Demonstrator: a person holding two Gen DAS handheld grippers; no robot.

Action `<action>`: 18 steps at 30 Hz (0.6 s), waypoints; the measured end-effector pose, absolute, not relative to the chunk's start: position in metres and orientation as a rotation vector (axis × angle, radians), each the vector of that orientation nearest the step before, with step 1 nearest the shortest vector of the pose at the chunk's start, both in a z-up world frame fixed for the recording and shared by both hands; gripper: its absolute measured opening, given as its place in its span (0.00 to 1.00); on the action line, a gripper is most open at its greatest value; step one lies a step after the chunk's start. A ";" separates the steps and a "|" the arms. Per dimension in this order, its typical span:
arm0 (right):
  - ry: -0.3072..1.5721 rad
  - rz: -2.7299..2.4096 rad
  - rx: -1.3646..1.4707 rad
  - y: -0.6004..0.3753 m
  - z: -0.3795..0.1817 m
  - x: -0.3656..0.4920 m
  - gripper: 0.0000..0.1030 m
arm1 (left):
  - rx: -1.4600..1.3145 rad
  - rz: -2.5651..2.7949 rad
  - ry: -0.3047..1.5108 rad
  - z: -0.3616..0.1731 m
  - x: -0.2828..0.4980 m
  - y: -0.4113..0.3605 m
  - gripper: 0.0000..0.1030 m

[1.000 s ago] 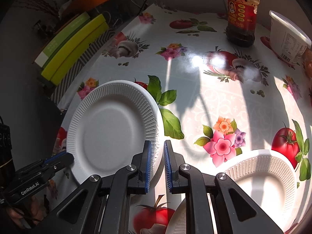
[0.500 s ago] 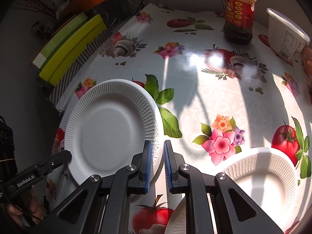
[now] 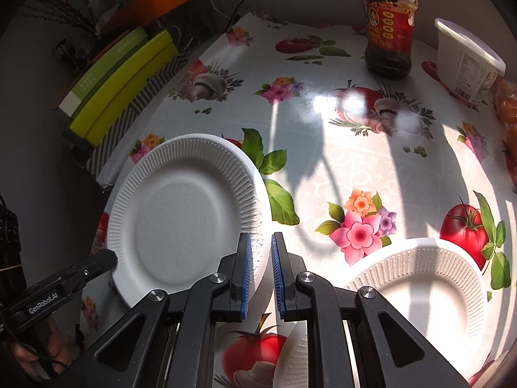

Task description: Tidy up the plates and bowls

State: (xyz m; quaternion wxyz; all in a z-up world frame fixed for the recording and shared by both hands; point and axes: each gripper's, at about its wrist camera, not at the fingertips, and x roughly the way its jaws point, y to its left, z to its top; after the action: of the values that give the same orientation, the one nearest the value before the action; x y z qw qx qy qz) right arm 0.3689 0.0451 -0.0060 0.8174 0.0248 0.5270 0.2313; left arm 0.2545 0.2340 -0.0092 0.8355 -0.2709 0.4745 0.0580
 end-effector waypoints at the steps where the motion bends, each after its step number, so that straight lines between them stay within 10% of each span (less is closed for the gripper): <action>1: 1.120 0.494 0.055 0.044 -0.004 0.367 0.13 | -0.572 0.120 1.001 -0.007 0.253 0.233 0.16; 18: 1.043 0.473 0.064 0.008 0.039 0.310 0.13 | -0.519 0.029 0.926 0.027 0.206 0.203 0.16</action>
State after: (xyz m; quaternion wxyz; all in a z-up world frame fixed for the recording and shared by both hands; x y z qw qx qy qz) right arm 0.3101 0.0081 0.0388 0.8400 0.0301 0.4933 0.2239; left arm 0.2061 0.2033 0.0268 0.8625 -0.2473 0.4414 0.0137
